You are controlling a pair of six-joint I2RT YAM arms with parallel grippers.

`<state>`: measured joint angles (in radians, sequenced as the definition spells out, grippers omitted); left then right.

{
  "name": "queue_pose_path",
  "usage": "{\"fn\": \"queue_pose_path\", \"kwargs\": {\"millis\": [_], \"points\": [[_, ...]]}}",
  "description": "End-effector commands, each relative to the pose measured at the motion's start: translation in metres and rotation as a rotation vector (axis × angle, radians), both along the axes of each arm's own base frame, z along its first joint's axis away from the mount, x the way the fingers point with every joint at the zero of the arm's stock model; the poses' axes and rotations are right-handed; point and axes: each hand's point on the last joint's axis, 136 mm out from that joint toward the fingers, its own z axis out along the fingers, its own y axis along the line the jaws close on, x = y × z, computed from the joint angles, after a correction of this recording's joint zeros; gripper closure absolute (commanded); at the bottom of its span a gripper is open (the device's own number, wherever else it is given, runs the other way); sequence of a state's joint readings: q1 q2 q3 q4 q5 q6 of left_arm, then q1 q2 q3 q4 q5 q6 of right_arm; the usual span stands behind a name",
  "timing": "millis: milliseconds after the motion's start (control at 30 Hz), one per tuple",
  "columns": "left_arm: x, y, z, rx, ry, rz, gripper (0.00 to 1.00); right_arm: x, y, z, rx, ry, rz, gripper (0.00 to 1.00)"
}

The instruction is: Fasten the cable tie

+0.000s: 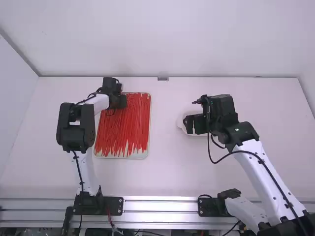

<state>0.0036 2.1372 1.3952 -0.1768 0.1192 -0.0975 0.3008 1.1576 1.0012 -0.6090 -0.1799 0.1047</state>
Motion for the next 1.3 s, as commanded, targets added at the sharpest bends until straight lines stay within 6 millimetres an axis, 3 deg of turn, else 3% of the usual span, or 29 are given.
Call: {"fn": "queue_pose_path", "kwargs": {"millis": [0,533,767,1100,1267], "points": [[0.003,-0.001,0.005,0.003,-0.006,0.0,0.82,0.004,0.002,0.009,0.007,-0.019,-0.002,0.0],[-0.001,-0.001,0.001,0.002,0.007,0.001,0.92,0.004,0.002,0.009,0.006,-0.018,0.0,0.01],[0.008,-0.001,0.008,-0.015,-0.031,0.029,0.94,0.004,0.002,0.009,0.007,-0.017,-0.002,0.0],[0.023,-0.001,0.041,-0.022,-0.035,0.037,0.98,0.005,0.002,0.009,0.008,-0.02,-0.002,0.0],[0.032,-0.001,0.081,-0.02,-0.062,0.035,0.98,0.006,0.002,0.011,0.01,-0.028,-0.002,0.0]]}}
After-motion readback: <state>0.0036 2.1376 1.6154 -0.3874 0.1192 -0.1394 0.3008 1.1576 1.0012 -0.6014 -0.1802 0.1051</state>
